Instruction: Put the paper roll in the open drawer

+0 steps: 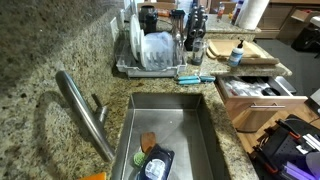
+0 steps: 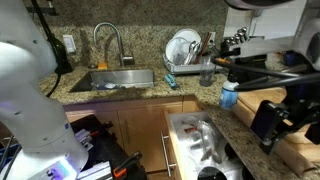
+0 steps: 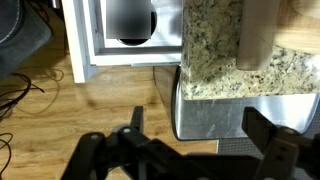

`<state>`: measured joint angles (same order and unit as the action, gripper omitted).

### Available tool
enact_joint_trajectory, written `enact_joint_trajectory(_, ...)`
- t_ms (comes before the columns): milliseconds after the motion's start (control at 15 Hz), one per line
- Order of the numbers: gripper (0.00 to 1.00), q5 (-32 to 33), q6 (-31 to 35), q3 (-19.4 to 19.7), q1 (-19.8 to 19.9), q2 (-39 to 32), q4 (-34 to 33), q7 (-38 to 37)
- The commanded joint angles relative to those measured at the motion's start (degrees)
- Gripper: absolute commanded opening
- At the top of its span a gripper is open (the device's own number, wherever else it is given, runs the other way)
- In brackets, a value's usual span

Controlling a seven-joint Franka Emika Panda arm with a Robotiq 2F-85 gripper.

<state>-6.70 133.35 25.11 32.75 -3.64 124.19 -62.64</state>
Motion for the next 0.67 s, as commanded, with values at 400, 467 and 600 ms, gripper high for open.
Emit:
enact_joint_trajectory(400,1.00,-11.0,-0.4,1.0,-1.7,-9.1,-9.6,8.0)
enact_joint_trajectory(467,1.00,-11.7,-0.5,0.9,-1.6,-9.7,-10.2,8.7)
enact_joint_trajectory(600,1.00,-10.6,0.5,1.4,-2.0,-11.1,-10.6,7.1)
